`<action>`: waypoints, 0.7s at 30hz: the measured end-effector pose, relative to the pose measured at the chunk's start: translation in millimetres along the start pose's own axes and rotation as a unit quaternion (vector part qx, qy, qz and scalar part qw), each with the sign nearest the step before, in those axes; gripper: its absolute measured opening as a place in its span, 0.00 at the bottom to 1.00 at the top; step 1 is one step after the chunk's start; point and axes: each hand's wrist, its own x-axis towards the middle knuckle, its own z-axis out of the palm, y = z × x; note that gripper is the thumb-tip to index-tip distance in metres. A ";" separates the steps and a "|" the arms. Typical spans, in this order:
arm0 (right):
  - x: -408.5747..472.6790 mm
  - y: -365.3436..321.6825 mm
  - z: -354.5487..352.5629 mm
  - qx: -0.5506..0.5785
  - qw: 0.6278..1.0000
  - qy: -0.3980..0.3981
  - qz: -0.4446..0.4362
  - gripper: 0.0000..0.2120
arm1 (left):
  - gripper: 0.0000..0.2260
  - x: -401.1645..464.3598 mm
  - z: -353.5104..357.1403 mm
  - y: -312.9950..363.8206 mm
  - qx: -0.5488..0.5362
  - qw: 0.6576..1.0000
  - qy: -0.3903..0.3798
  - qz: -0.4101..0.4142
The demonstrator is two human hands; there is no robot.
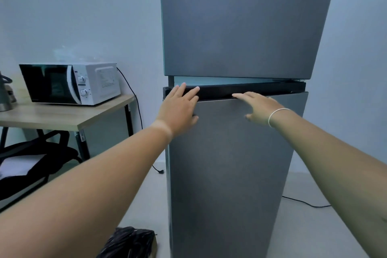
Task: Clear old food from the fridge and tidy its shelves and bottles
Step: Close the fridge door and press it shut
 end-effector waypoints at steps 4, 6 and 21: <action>29.9 26.3 12.9 -0.027 0.999 0.013 0.032 0.32 | 0.27 21.9 15.8 -15.8 0.010 1.000 -0.025 -0.003; 38.1 44.9 16.7 -0.034 0.998 0.021 0.057 0.33 | 0.28 30.8 22.5 -22.2 0.016 0.999 -0.034 -0.008; 90.2 56.0 71.0 -0.011 0.976 0.195 0.092 0.33 | 0.32 90.9 93.7 -39.6 -0.066 0.994 -0.030 -0.087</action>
